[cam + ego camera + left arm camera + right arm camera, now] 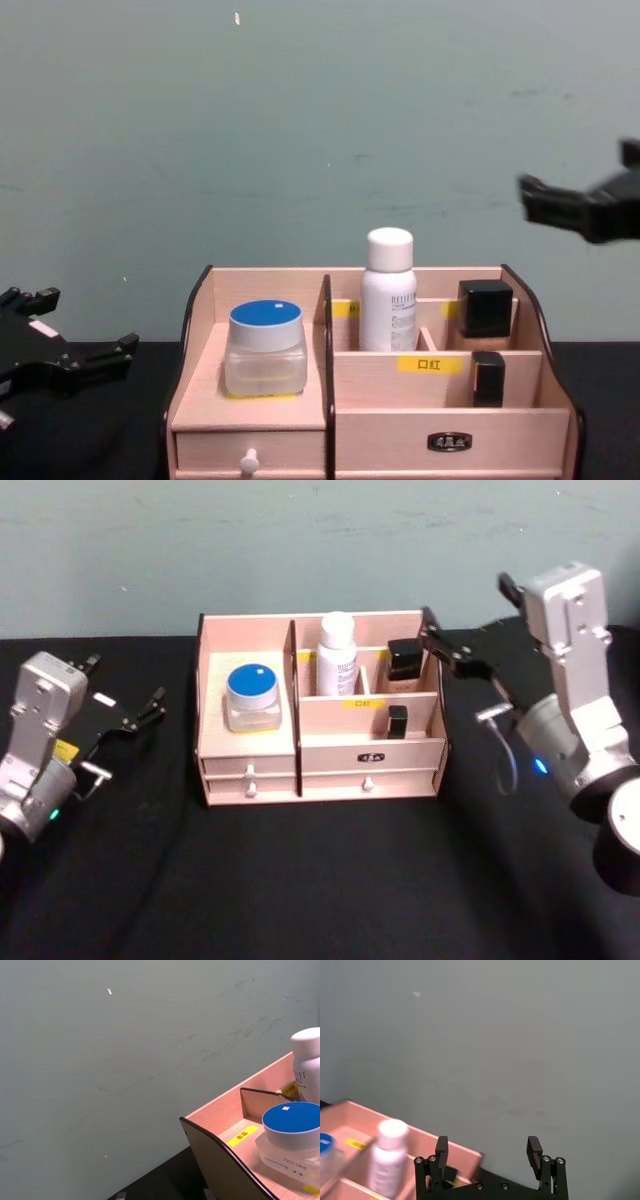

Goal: Pick up the facial cleanser and watermelon frost from the table and place them into the tiered storage box.

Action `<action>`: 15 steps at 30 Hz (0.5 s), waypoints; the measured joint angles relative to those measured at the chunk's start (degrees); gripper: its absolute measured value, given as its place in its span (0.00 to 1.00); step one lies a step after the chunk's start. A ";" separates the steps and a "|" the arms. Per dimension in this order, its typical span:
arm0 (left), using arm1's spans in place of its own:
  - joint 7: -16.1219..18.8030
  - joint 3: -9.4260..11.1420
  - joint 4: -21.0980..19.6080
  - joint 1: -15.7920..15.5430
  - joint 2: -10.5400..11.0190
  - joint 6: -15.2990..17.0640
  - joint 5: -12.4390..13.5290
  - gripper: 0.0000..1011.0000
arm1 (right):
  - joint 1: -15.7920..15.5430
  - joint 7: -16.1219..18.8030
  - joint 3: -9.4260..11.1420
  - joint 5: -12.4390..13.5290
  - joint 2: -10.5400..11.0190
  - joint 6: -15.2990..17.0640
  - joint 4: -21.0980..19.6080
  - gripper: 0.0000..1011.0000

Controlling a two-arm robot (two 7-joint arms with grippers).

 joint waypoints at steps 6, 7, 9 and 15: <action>0.00 0.00 0.00 0.00 0.00 0.00 0.00 0.99 | -1.54 -1.67 3.21 -0.33 -0.78 -0.77 2.26 0.99; 0.00 0.00 0.00 0.00 0.00 0.00 0.00 0.99 | -1.63 -1.73 3.47 -0.38 -0.87 -0.78 2.57 0.99; 0.00 0.00 0.00 0.00 0.00 0.00 0.00 0.99 | -1.83 -1.83 4.09 -0.43 -1.16 -0.80 3.53 0.99; 0.00 0.00 0.00 0.00 0.00 0.00 0.00 0.99 | -1.91 -1.64 4.78 -1.16 -1.96 -0.87 6.75 0.99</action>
